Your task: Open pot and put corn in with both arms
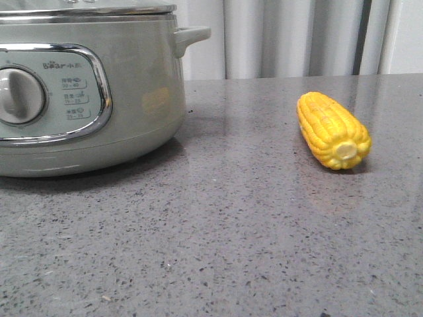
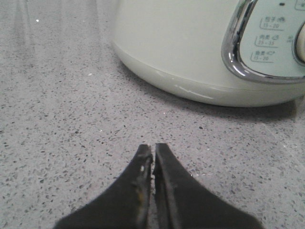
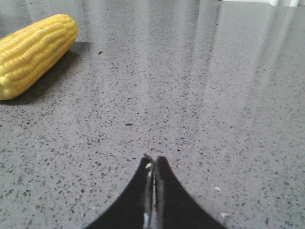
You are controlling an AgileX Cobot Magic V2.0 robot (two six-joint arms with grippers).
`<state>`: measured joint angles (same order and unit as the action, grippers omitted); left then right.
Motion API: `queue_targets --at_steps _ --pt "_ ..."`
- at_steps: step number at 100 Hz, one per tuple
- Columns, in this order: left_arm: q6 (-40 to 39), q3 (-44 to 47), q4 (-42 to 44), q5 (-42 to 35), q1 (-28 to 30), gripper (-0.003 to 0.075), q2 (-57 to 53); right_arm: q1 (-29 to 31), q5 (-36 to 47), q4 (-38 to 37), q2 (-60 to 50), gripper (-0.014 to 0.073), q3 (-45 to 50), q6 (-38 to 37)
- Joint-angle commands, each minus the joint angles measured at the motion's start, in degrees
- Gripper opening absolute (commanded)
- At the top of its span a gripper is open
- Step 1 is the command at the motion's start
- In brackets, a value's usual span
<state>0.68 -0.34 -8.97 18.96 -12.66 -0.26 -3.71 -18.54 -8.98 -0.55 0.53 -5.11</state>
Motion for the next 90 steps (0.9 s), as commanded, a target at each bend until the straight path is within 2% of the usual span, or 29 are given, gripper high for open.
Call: queue_targets --at_steps 1,76,83,90 --pt "-0.7 1.6 -0.6 -1.8 0.2 -0.0020 -1.7 0.2 0.8 0.0 -1.3 -0.0068 1.1 0.7" --pt "-0.7 1.6 0.6 -3.0 0.2 -0.0020 -1.7 0.2 0.8 0.0 -1.3 -0.0068 1.1 0.7" --pt "-0.7 1.6 1.3 -3.5 0.2 -0.0020 -1.7 0.2 2.9 -2.8 -1.3 -0.0068 1.1 0.7" --pt "-0.7 1.6 -0.1 -5.4 0.2 -0.0020 -1.7 0.2 9.1 -3.6 -1.3 -0.0068 1.1 0.7"
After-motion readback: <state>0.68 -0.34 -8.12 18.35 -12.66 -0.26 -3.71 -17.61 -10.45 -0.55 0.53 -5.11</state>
